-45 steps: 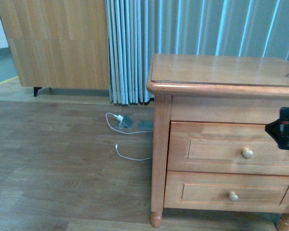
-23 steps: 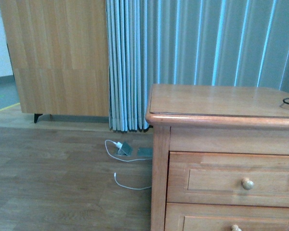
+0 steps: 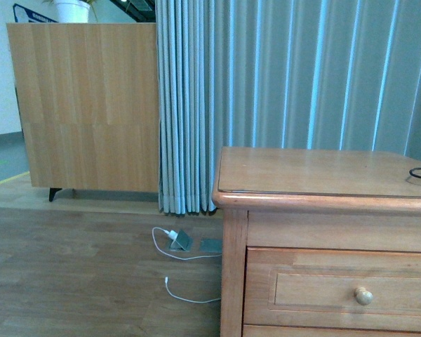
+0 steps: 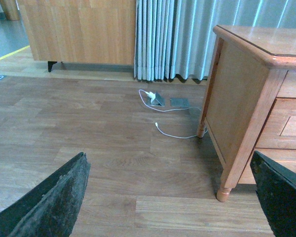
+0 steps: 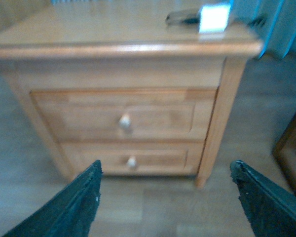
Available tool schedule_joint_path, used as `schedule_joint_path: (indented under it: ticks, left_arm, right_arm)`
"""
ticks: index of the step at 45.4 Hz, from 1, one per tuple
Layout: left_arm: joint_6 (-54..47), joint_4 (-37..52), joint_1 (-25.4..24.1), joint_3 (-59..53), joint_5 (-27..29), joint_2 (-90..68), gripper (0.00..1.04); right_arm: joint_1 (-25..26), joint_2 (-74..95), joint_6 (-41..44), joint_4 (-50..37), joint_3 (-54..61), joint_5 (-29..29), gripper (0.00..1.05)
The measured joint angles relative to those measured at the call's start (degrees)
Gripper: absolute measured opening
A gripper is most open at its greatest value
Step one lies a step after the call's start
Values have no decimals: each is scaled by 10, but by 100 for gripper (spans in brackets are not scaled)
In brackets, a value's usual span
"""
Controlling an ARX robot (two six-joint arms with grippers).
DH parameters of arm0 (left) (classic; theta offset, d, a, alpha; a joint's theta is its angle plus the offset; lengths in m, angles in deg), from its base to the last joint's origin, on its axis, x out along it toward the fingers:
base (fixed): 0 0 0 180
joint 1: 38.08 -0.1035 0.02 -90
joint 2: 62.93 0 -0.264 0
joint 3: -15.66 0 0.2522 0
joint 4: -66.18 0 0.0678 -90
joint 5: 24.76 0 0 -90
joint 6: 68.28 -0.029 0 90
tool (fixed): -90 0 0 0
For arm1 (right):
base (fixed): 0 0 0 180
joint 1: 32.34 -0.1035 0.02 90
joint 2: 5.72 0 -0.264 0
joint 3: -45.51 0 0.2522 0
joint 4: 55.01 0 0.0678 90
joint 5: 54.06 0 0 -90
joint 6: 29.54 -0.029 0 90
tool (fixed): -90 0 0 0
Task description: Place pink marker in drawer with both arms
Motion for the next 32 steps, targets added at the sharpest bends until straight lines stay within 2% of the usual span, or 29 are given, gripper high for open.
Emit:
schedule_joint_path:
  ticks: [4,8,17,22,25,28,32]
  left_arm:
    - [0,0,0,0,-1,0,99]
    - [0,0,0,0,0,0,99]
    - [0,0,0,0,0,0,99]
    - [0,0,0,0,0,0,99]
    - [0,0,0,0,0,0,99]
    - [0,0,0,0,-1,0,99]
    - [0,0,0,0,0,0,99]
  right_arm:
    - [-33,-37,-15,-77,36,-50,64]
    - [-63,-65,-23,-78,51,-76,49]
    - [-135,-132,-27,-44,88,-147,3]
    - [-163,-164,-28,-26,99,-174,1]
    - [-211,-183,-28,-11,105,-237,1]
    - [-234,-196,-28,-3,110,-242,1]
    - [-238,-215,-28,-2,121,-247,1]
